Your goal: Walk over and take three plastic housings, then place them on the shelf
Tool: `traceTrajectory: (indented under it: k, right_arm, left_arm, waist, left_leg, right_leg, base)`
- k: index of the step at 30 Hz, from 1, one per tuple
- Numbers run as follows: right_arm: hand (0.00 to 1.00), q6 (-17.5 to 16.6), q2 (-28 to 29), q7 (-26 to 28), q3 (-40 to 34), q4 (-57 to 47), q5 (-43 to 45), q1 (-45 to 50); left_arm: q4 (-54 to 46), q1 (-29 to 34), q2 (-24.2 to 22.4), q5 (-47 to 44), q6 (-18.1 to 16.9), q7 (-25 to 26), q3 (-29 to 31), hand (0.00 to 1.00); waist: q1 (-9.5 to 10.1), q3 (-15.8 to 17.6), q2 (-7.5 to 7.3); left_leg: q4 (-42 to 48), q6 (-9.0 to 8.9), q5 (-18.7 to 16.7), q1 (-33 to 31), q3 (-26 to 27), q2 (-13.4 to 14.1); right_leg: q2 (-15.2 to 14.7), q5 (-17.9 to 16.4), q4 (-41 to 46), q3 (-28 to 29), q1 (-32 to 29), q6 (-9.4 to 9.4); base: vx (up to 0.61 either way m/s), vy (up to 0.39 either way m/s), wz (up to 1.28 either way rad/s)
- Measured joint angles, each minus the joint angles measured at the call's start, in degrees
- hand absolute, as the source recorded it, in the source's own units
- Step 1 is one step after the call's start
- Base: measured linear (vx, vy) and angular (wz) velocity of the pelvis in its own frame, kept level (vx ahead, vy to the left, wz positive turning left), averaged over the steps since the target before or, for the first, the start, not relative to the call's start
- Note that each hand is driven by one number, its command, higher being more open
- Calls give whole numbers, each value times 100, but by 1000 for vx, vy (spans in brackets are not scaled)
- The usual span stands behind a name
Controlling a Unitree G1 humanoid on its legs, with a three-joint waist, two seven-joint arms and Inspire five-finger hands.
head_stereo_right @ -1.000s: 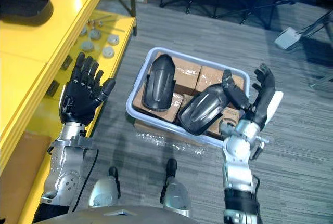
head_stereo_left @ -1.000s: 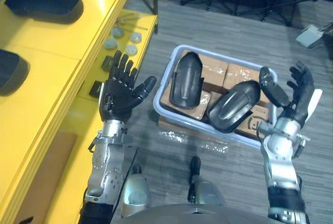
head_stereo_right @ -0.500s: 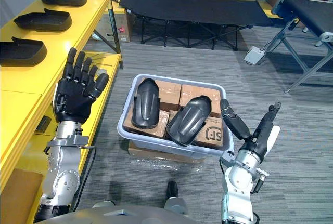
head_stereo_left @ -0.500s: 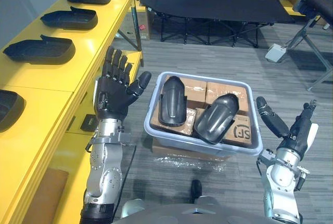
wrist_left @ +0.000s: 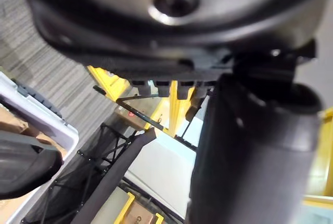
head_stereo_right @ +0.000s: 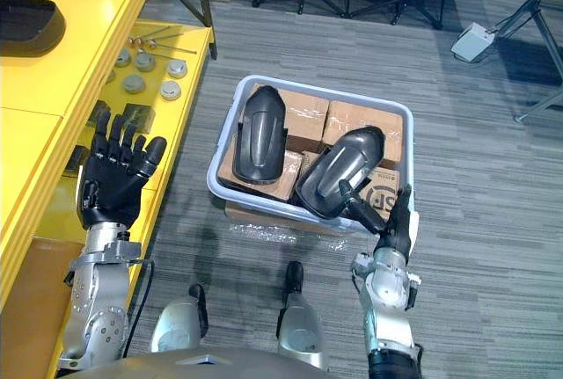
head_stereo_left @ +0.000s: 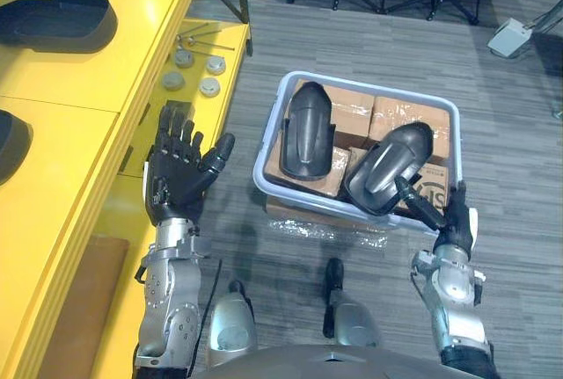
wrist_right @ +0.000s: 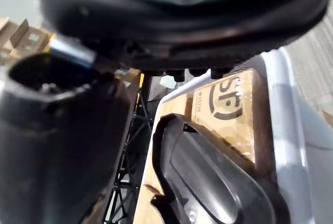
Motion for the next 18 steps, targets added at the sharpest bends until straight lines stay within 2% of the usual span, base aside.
traceTrajectory:
  k: [3,8,13,18]
  right_arm:
    - [100,58,-194,-111,0,147,-145,-216]
    - [100,477,-620,-460,-7,660,-210,-772]
    - [100,1214,-1105,-669,-80,1450,-346,-1482]
    - [100,1401,-1489,-604,-87,2271,-310,-2116]
  left_arm:
    - [-2,-5,62,0,1,-3,-182,100]
    - [-4,-77,175,0,10,14,-395,100]
    - [-33,-103,211,-68,23,37,-397,100]
    - [-171,-231,315,-263,58,42,-478,100]
  waist:
    - [2,55,-52]
    - [-3,217,-58]
    - [9,388,53]
    - [19,515,149]
  left_leg:
    - [123,-15,-95,-23,12,68]
    - [212,-6,-175,-33,47,94]
    - [209,-2,-191,-36,43,85]
    - [181,2,-188,-42,37,73]
  right_leg:
    - [53,2,1,19,8,0]
    - [65,3,2,37,13,0]
    - [58,3,3,20,13,-1]
    - [53,3,4,8,10,0]
  base:
    - [4,2,-8]
    - [1,-1,-4]
    - [0,0,0]
    - [0,0,0]
